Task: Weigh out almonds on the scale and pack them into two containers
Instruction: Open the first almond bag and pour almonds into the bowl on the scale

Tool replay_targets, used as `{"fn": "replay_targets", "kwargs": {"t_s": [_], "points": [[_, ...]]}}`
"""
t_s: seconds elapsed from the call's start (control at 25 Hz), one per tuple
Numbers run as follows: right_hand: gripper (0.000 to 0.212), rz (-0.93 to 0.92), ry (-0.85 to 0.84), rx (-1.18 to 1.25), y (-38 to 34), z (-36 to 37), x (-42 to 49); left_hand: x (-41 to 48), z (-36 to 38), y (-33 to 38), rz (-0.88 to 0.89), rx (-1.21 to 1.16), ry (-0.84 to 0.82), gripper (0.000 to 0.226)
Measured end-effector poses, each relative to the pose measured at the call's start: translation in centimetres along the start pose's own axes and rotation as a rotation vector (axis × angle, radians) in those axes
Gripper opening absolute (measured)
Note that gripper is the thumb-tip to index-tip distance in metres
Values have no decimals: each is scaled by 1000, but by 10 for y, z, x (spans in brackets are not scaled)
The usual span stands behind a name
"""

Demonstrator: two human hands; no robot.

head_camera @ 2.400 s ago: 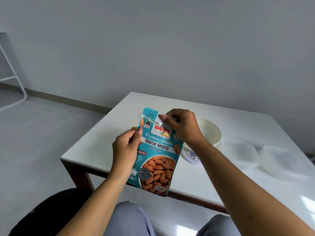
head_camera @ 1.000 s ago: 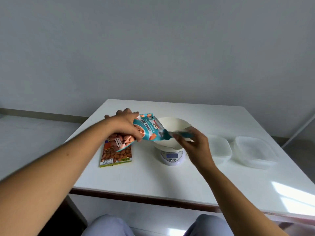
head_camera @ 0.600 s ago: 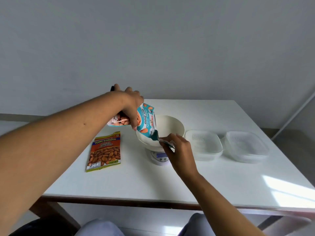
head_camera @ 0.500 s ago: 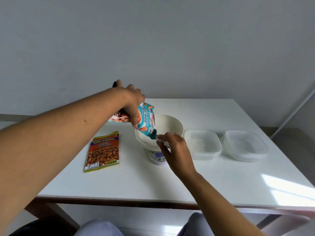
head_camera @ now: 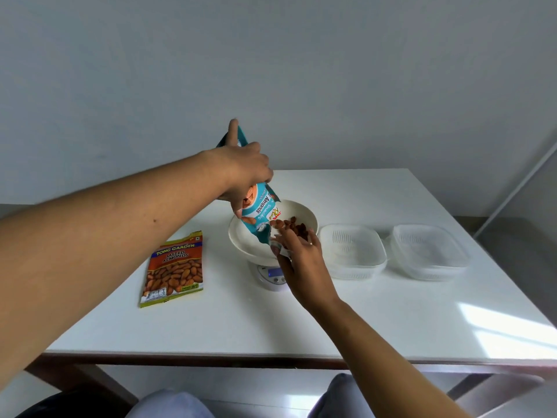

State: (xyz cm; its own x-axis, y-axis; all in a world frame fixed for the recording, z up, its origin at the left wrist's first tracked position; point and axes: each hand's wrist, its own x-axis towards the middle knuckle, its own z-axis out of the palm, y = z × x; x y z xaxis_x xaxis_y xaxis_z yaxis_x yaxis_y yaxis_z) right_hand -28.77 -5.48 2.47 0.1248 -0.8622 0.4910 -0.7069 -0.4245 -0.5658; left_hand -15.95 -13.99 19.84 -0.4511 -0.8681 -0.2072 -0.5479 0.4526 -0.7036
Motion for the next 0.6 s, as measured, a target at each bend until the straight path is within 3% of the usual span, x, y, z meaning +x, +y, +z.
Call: {"fn": "replay_targets", "kwargs": {"t_s": [0.16,0.36,0.44,0.6], "points": [[28,27,-18,14,-3,-3,-1,0,-2,4,1,55,-5,101],[23,19,11,43,-4,-10,0,-3,6,-2,0,37,75,84],[23,29,33,61,-4,-11,1,-7,10,-4,-15,-15,100,88],[16,187,229,369,-2,-21,11,-22,35,-12,-155,-278,31,110]]}}
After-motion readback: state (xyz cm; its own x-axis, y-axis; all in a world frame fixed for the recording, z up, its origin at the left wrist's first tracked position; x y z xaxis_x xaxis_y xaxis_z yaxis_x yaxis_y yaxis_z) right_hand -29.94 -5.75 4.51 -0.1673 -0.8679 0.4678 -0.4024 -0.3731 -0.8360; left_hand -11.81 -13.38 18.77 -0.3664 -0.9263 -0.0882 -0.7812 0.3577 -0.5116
